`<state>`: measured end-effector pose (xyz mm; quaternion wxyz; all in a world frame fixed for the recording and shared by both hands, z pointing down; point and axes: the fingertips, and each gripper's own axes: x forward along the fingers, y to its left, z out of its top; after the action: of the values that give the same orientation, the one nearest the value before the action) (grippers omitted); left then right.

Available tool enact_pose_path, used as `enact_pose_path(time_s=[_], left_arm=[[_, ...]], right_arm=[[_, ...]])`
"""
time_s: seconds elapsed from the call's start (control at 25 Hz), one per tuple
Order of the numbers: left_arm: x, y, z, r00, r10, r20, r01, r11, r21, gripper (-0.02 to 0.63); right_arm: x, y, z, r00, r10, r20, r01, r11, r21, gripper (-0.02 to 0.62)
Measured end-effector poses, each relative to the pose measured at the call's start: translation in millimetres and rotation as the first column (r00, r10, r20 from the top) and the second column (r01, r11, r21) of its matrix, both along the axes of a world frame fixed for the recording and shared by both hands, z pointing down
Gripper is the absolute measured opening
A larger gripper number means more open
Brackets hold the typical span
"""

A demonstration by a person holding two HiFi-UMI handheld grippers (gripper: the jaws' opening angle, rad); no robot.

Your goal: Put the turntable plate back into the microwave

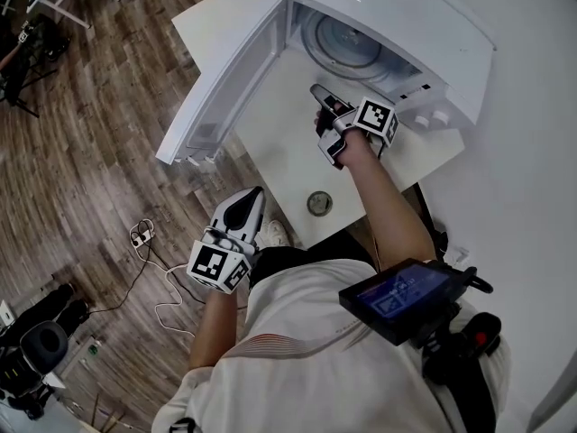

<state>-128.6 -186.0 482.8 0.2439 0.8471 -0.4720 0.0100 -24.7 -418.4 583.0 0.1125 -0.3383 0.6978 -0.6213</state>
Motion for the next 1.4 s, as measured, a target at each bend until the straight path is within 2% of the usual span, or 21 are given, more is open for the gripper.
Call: enact_pose_path(time_s=[0.2, 0.4, 0.56, 0.8, 1.0, 1.12, 1.28, 1.4], left_arm=[[-1.2, 12.6, -13.7, 1.000, 0.031, 0.002, -0.031, 0.999, 0.037, 0.011], [2.3, 36.8, -31.8, 0.995, 0.097, 0.005, -0.097, 0.991, 0.090, 0.011], [9.4, 57.1, -42.4, 0.986, 0.163, 0.021, -0.165, 0.979, 0.122, 0.011], [34.1, 77.6, -56.7, 0.969, 0.244, 0.026, -0.245, 0.959, 0.144, 0.011], [57.9, 104.0, -64.1, 0.964, 0.265, 0.029, -0.266, 0.951, 0.156, 0.011], [68.7, 114.9, -66.1, 0.961, 0.275, 0.038, -0.277, 0.949, 0.153, 0.011], [88.6, 130.5, -70.6, 0.954, 0.293, 0.057, -0.298, 0.942, 0.155, 0.011], [106.8, 146.2, -79.3, 0.953, 0.296, 0.069, -0.304, 0.937, 0.171, 0.011]], right_arm=[[3.5, 72.0, -43.0, 0.996, -0.070, 0.053, 0.062, 0.990, 0.130, 0.143], [16.1, 130.3, -102.7, 0.998, -0.062, 0.019, 0.053, 0.948, 0.313, 0.100], [35.6, 172.1, -148.8, 0.998, 0.005, -0.062, 0.024, 0.885, 0.465, 0.010], [57.6, 235.4, -199.9, 0.974, 0.047, -0.221, 0.104, 0.775, 0.623, 0.005], [69.0, 286.6, -216.4, 0.936, 0.061, -0.348, 0.206, 0.706, 0.677, 0.005], [71.2, 307.9, -222.9, 0.913, 0.053, -0.406, 0.267, 0.674, 0.689, 0.005], [86.1, 338.7, -226.3, 0.891, 0.061, -0.450, 0.308, 0.645, 0.699, 0.005], [106.7, 363.3, -231.1, 0.887, 0.078, -0.455, 0.305, 0.641, 0.704, 0.005]])
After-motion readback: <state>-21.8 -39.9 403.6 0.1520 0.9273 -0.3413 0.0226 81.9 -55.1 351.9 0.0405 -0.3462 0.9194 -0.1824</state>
